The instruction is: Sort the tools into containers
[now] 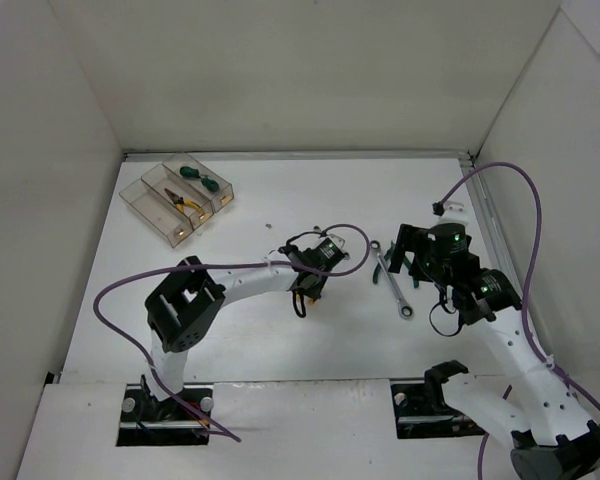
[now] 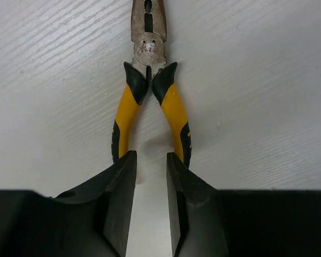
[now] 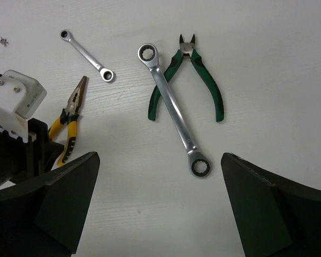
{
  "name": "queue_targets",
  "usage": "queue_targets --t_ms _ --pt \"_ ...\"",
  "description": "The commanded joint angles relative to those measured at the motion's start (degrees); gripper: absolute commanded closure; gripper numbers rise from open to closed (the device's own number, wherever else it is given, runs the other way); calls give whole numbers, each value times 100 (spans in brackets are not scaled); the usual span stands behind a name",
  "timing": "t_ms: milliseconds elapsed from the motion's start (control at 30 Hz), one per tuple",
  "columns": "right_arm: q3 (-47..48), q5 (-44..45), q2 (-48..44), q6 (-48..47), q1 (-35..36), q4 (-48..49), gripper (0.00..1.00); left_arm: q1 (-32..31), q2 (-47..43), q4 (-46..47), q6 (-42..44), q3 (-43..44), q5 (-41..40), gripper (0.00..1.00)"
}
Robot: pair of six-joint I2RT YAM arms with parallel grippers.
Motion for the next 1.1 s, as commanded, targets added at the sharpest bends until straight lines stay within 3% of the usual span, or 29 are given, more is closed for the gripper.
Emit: queue_targets --t_ms 0,33,167,267,500,800,1067 --pt "95 134 25 -27 -56 348 3 165 -83 373 64 141 223 74" --pt "104 134 16 -27 -56 348 3 218 -109 304 81 177 214 67" --pt "86 152 -36 -36 -56 348 3 219 -390 58 309 396 -49 55" --pt "69 152 -28 -27 -82 348 3 288 -470 13 503 467 -41 52" --pt "121 152 33 -45 -117 357 3 570 -339 145 828 484 477 53" --pt "139 152 113 -36 -109 366 2 816 338 285 1224 669 1206 69" --pt "86 161 95 -18 -153 374 2 816 373 330 1251 493 1506 71"
